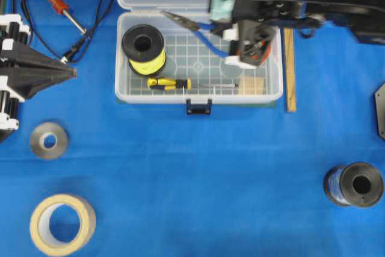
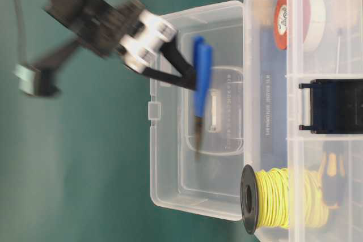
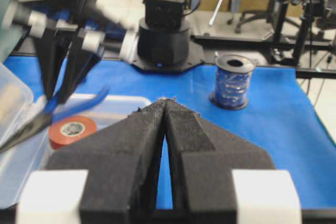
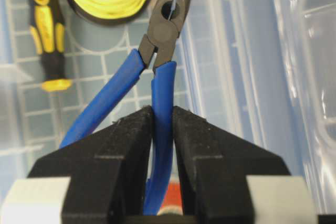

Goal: Pick the nipper from the toolbox among several items.
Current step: 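Lift the pliers out of the toolbox and carry them toward the front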

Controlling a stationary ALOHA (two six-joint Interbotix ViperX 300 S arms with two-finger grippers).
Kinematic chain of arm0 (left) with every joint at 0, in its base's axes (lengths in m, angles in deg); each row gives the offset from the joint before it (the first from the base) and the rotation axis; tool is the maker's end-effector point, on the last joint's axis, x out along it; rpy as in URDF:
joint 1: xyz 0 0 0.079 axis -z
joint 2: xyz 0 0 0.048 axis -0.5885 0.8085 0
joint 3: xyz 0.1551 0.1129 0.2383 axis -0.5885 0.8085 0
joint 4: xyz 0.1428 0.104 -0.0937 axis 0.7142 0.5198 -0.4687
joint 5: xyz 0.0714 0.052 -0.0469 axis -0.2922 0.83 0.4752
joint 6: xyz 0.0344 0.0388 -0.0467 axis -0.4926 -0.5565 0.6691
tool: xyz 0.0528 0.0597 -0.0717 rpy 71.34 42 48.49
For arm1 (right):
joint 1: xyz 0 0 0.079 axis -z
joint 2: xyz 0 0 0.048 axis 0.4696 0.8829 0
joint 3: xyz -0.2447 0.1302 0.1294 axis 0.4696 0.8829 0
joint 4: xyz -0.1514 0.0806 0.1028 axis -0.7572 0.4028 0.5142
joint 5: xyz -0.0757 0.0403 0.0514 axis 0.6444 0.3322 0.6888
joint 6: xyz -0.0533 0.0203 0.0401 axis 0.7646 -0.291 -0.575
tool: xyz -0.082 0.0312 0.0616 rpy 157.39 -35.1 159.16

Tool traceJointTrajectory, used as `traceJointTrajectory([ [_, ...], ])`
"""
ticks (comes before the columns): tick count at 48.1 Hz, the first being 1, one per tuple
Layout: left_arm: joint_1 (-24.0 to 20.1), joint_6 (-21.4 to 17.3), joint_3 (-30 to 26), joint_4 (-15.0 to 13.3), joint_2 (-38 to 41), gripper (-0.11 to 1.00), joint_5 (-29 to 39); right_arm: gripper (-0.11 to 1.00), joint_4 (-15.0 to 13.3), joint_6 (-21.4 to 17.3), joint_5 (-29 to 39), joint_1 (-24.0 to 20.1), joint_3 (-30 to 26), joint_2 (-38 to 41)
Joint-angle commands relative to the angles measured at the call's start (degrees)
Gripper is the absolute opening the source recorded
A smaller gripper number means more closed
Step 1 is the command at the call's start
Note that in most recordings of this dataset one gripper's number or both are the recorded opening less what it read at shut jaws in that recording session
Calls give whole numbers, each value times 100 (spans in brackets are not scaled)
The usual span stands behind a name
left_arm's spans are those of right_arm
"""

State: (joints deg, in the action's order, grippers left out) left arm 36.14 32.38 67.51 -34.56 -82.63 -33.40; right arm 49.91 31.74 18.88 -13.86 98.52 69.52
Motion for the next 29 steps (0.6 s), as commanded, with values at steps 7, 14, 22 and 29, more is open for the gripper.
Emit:
traceJointTrajectory([
  [7,9,0,-62,-9,18,0,-26,13,26,-88,-202,-914,237,-686],
  [14,9,0,-62,-9,9,0,-26,13,26,-316,-396,-1679,325,-624],
  [22,-35,0,-62,-9,9,0,-26,13,35,-554,-589,-2197,334,-220],
  [29,-35,0,-53,-9,9,0,-26,13,44,-870,-861,-2399,334,369],
])
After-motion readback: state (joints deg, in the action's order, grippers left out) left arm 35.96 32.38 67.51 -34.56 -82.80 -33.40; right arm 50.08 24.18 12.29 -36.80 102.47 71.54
